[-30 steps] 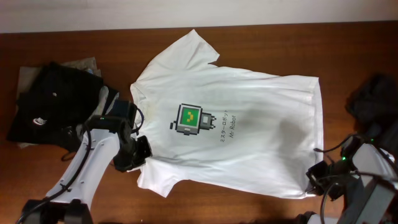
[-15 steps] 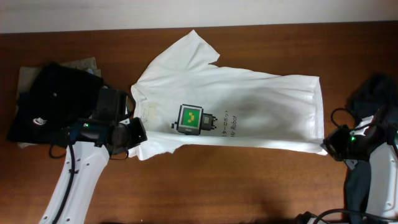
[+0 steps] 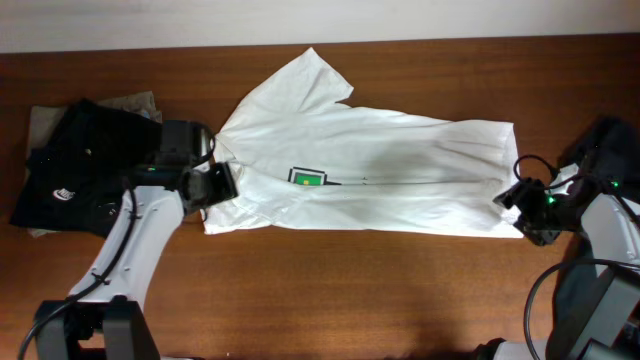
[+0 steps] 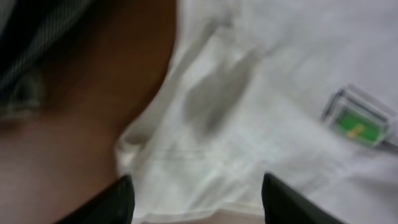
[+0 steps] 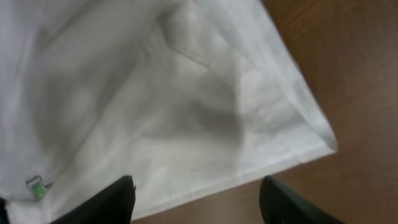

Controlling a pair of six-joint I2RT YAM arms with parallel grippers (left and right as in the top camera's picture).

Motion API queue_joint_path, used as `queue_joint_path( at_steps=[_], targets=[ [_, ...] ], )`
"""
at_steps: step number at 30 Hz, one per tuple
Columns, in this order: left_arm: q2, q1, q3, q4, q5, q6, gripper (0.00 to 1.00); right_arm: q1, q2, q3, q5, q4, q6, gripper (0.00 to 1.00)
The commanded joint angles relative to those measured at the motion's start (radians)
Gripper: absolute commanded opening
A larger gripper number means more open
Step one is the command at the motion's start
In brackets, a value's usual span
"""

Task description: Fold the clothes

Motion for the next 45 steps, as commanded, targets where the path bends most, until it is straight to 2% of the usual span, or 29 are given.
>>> queue_joint_path(
  at_steps=[1,4,5,7,9,10,11,12,15,18,19,20,21,22,23,25,28,29,30,33,35,41,45],
  targets=[
    [0.000,0.027,-0.003,-0.108,-0.006,0.016,0.65,-0.010,-0.005,0.006,0.152,-0.128,-0.043,0.72],
    [0.062,0.028,-0.045,-0.082,-0.058,0.016,0.64,-0.010,0.027,-0.035,0.201,-0.111,-0.026,0.71],
    [0.117,0.027,-0.058,-0.040,-0.058,0.016,0.58,-0.010,0.061,-0.063,0.191,-0.057,-0.010,0.71],
    [0.205,0.028,-0.058,-0.033,-0.064,0.016,0.36,-0.008,0.109,-0.082,0.121,0.016,-0.011,0.66],
    [0.256,0.037,-0.057,-0.016,-0.066,0.016,0.02,-0.008,0.160,-0.096,0.073,0.064,-0.014,0.62],
    [0.253,0.053,-0.049,-0.004,-0.066,0.016,0.00,-0.008,0.183,-0.099,0.051,0.096,-0.025,0.48],
    [0.252,0.075,-0.032,-0.012,-0.066,0.016,0.00,-0.010,0.182,-0.092,0.054,0.116,-0.067,0.19],
    [0.252,0.105,0.000,-0.042,-0.066,0.016,0.00,-0.010,0.181,-0.065,0.077,0.073,-0.066,0.04],
    [0.252,0.186,0.134,-0.158,-0.065,0.043,0.00,-0.008,0.175,0.058,0.235,-0.185,-0.059,0.04],
    [0.252,0.204,0.212,-0.269,-0.066,0.069,0.00,-0.008,0.153,0.076,0.275,-0.296,-0.060,0.04],
    [0.252,0.204,0.216,-0.291,-0.066,0.069,0.00,-0.008,0.153,0.076,0.277,-0.318,-0.067,0.16],
    [0.251,0.204,0.216,-0.312,-0.066,0.069,0.00,-0.008,0.153,0.076,0.296,-0.334,-0.067,0.42],
    [0.251,0.204,0.216,-0.332,-0.066,0.069,0.11,-0.008,0.153,0.077,0.309,-0.337,-0.067,0.49],
    [0.251,0.204,0.216,-0.349,-0.066,0.069,0.34,-0.008,0.153,0.085,0.309,-0.337,-0.067,0.51],
    [0.251,0.204,0.217,-0.355,-0.065,0.069,0.41,-0.008,0.153,0.120,0.297,-0.341,-0.068,0.53],
    [0.251,0.204,0.288,-0.420,-0.033,0.089,0.42,-0.008,0.153,0.216,0.179,-0.355,-0.150,0.53],
    [0.251,0.187,0.494,-0.510,0.100,0.172,0.45,-0.008,0.153,0.338,0.072,-0.371,-0.211,0.53],
    [0.251,0.156,0.603,-0.483,0.177,0.257,0.49,-0.008,0.153,0.388,0.006,-0.358,-0.256,0.55],
    [0.252,0.111,0.680,-0.399,0.232,0.377,0.59,-0.008,0.153,0.413,-0.029,-0.335,-0.258,0.61],
    [0.286,0.000,0.709,-0.091,0.235,0.454,0.69,-0.008,0.153,0.417,-0.077,-0.267,-0.249,0.62],
    [0.389,-0.080,0.709,0.098,0.229,0.485,0.69,-0.008,0.153,0.417,-0.077,-0.258,-0.246,0.62],
    [0.692,-0.166,0.710,0.513,0.227,0.484,0.64,-0.008,0.153,0.416,-0.077,-0.259,-0.246,0.62],
    [0.801,-0.207,0.710,0.589,0.223,0.485,0.65,-0.008,0.153,0.416,-0.077,-0.259,-0.246,0.62]
  ],
)
